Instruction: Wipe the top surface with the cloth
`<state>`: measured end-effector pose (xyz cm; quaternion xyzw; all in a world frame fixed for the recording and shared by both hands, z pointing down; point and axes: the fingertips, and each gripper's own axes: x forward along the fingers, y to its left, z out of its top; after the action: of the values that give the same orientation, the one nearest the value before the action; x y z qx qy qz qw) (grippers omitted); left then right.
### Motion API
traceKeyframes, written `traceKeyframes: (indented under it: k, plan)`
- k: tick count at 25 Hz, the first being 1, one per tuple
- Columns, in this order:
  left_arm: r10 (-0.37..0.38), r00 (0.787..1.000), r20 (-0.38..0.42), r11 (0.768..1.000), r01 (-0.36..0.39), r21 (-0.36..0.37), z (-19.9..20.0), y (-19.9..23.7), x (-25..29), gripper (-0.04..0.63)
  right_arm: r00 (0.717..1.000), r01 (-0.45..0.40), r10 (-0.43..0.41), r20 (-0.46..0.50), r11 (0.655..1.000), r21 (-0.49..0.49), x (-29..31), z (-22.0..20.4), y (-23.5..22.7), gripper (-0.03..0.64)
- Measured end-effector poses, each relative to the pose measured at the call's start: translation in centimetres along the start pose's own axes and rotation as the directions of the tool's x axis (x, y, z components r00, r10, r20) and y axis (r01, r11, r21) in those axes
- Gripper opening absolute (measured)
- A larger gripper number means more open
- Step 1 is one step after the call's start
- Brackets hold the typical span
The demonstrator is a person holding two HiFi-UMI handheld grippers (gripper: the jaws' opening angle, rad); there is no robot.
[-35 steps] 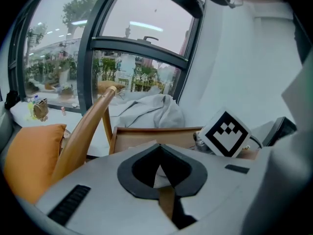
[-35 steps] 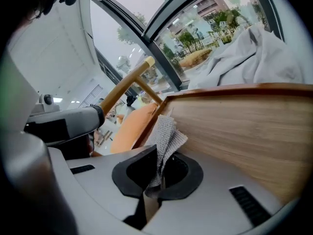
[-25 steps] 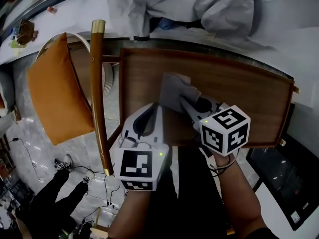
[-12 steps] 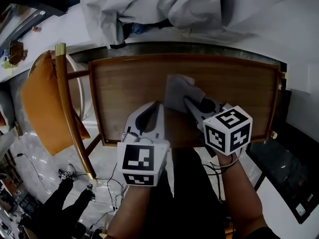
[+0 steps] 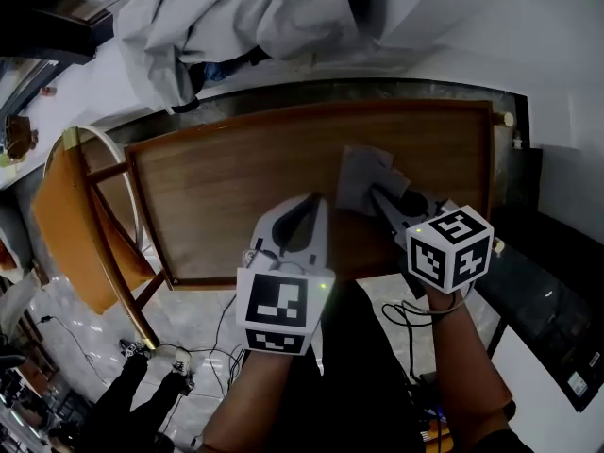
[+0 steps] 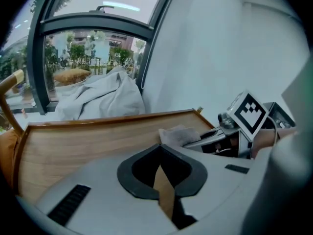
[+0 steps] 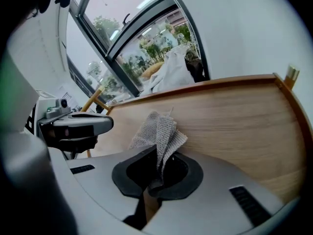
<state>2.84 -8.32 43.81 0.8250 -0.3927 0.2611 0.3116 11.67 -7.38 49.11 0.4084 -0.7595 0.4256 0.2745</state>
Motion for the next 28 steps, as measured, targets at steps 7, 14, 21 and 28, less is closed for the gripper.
traceKeyframes:
  k: [7, 14, 21, 28]
  plan:
    - [-0.076, 0.997, -0.005, 0.995, 0.076, 0.059, 1.1, -5.0, 2.5, 0.011, 0.992, 0.117, -0.119, 0.041, 0.992, 0.048, -4.5, -0.2, -6.7, 0.028]
    - [-0.113, 0.994, -0.003, 0.990, 0.113, 0.088, 2.2, -7.9, 4.4, 0.011, 0.975, 0.213, -0.216, 0.051, 0.975, 0.058, -8.4, 0.0, -11.6, 0.028]
    - [-0.128, 0.992, 0.001, 0.986, 0.127, 0.108, 3.1, -8.9, 5.3, 0.011, 0.950, 0.308, -0.309, 0.044, 0.951, 0.032, -11.5, -0.4, -14.1, 0.028]
    - [-0.154, 0.988, -0.009, 0.980, 0.154, 0.127, 3.1, -10.5, 5.9, 0.011, 0.924, 0.380, -0.381, 0.031, 0.925, 0.024, -13.5, -1.4, -15.9, 0.028]
